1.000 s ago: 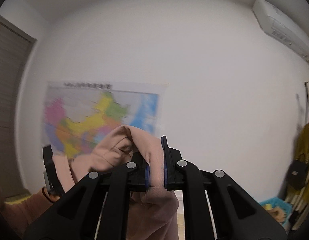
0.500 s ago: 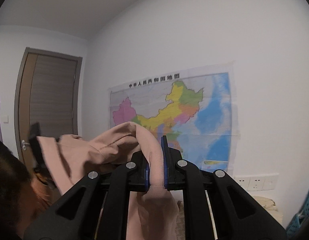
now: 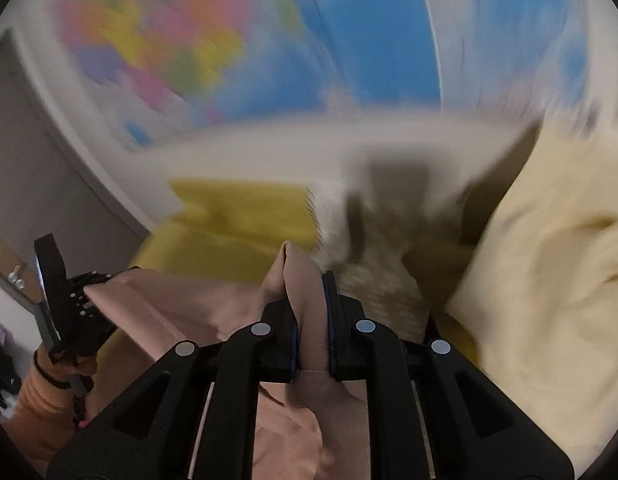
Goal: Fold large clothes
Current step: 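Lift the pink jacket up off the pile with both tools, then lower the pink jacket onto the yellow blanket with both tools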
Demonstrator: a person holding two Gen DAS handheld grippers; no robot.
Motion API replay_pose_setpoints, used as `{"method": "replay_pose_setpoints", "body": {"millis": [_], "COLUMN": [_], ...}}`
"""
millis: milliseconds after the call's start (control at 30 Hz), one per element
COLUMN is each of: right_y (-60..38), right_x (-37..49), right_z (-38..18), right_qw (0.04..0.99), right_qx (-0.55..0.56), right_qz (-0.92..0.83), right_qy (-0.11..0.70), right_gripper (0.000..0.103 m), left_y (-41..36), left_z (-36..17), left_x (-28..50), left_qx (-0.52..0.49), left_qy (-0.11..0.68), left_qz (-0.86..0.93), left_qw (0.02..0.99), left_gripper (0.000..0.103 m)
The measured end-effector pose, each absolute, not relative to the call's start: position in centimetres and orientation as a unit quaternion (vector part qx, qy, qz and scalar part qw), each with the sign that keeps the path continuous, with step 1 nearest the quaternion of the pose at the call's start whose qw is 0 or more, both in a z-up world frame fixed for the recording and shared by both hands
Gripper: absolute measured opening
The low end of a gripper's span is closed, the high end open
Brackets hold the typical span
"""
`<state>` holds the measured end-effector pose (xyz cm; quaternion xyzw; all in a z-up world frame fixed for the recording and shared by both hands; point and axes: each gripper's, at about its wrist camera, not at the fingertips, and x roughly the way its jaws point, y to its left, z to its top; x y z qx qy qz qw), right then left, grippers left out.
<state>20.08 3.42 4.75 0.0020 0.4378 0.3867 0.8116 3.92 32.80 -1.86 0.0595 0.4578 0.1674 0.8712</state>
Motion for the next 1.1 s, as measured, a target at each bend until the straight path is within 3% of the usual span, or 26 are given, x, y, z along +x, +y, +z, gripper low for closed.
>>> {"method": "replay_pose_setpoints", "body": {"millis": [200, 300, 400, 433, 467, 500, 600, 733, 800, 833, 900, 933, 967, 1033, 1067, 1100], "right_y": [4.4, 4.6, 4.6, 4.1, 3.7, 3.6, 3.6, 5.5, 7.2, 8.1, 9.2, 9.6, 10.3, 10.9, 11.1, 11.1], "right_x": [24.2, 25.5, 24.1, 23.5, 22.5, 20.9, 17.7, 15.7, 16.0, 16.5, 17.7, 18.5, 19.3, 20.2, 20.6, 20.9], "right_z": [1.8, 1.3, 2.8, 3.4, 4.1, 5.2, 6.4, 4.2, 2.2, 1.3, 0.0, -0.6, -1.3, -1.9, -1.5, -1.0], "right_qw": [0.807, 0.811, 0.823, 0.829, 0.836, 0.847, 0.849, 0.809, 0.803, 0.801, 0.807, 0.805, 0.801, 0.801, 0.808, 0.814], "right_qx": [0.011, -0.018, -0.041, -0.046, -0.053, -0.076, -0.121, -0.153, -0.175, -0.181, -0.178, -0.176, -0.175, -0.183, -0.185, -0.18], "right_qz": [0.359, 0.338, 0.336, 0.334, 0.333, 0.334, 0.361, 0.4, 0.391, 0.385, 0.366, 0.36, 0.354, 0.342, 0.336, 0.333], "right_qy": [0.47, 0.478, 0.456, 0.446, 0.433, 0.405, 0.367, 0.402, 0.415, 0.421, 0.428, 0.438, 0.449, 0.455, 0.446, 0.44], "right_gripper": [0.012, 0.02, 0.044, 0.057, 0.063, 0.063, 0.065, 0.06, 0.059, 0.058, 0.056, 0.042, 0.019, 0.01, 0.007, 0.006], "left_y": [36.2, 37.1, 38.8, 39.0, 38.9, 38.7, 38.8, 36.4, 33.9, 33.0, 32.2, 31.8, 31.6, 31.9, 32.2, 32.7], "left_z": [-1.8, -1.8, -3.0, -2.6, -2.0, -1.0, 1.3, 4.5, 4.7, 4.8, 3.3, 2.5, 1.2, -0.6, -1.3, -1.6], "left_x": [7.0, 8.6, 9.0, 8.4, 7.8, 6.7, 4.2, 1.1, 1.6, 2.0, 4.0, 5.6, 6.5, 8.7, 9.7, 10.2], "left_qx": [0.017, -0.01, -0.045, -0.043, -0.037, -0.026, -0.018, 0.019, 0.073, 0.089, 0.102, 0.099, 0.104, 0.124, 0.126, 0.118], "left_qy": [0.488, 0.516, 0.544, 0.533, 0.518, 0.5, 0.457, 0.403, 0.383, 0.38, 0.398, 0.415, 0.423, 0.445, 0.457, 0.464], "left_qz": [0.138, 0.119, 0.117, 0.12, 0.115, 0.1, 0.078, 0.009, 0.014, 0.023, 0.029, 0.031, 0.033, 0.059, 0.067, 0.071], "left_qw": [0.862, 0.848, 0.83, 0.837, 0.847, 0.86, 0.886, 0.915, 0.921, 0.92, 0.911, 0.904, 0.9, 0.885, 0.878, 0.875], "left_gripper": [0.013, 0.022, 0.035, 0.037, 0.044, 0.053, 0.064, 0.072, 0.091, 0.092, 0.092, 0.092, 0.089, 0.065, 0.031, 0.014]}}
